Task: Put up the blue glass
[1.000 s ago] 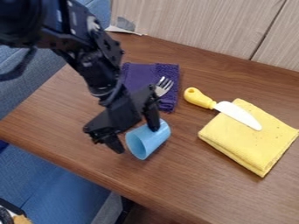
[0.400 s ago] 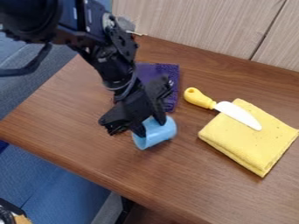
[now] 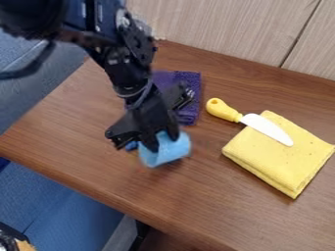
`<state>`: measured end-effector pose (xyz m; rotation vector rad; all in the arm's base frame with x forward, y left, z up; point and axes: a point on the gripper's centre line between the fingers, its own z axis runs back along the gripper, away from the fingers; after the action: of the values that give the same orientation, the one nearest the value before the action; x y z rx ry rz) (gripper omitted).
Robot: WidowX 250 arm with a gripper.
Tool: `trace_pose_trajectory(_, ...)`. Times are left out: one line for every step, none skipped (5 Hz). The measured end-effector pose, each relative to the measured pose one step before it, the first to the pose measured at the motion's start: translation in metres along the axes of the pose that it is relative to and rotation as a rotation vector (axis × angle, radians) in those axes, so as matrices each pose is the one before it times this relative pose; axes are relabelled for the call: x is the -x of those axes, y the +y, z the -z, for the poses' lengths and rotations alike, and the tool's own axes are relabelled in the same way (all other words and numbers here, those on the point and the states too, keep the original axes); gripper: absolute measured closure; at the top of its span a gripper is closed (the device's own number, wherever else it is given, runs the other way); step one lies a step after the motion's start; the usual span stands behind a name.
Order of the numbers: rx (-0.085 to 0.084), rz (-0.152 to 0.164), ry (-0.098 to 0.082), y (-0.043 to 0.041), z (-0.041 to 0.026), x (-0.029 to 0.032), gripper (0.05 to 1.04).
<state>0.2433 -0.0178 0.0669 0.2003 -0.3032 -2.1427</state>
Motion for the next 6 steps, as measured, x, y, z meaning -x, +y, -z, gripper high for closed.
trace_pose_trajectory(-0.0051, -0.0174, 0.0410, 0.00860, -0.02392, 0.00683, 0.940)
trace_pose_trajectory(-0.0085, 0.0007, 0.0577, 0.01655, -0.02502, 0.00533, 1.026)
trace_pose_trajectory(-0.0027, 0.0082, -0.0072, 0.01592, -0.00528, 0.00210, 1.032)
trace_pose_trajectory(0.0207, 0.0165, -0.0266, 0.00595, 0.01127, -0.00228, 1.032)
trace_pose_trajectory(0.0049, 0.0101, 0.0032, 0.00167, 0.00317, -0.00115, 1.032)
trace_pose_trajectory(0.0039, -0.0078, 0.0119, -0.00006, -0.00027, 0.00136, 1.010)
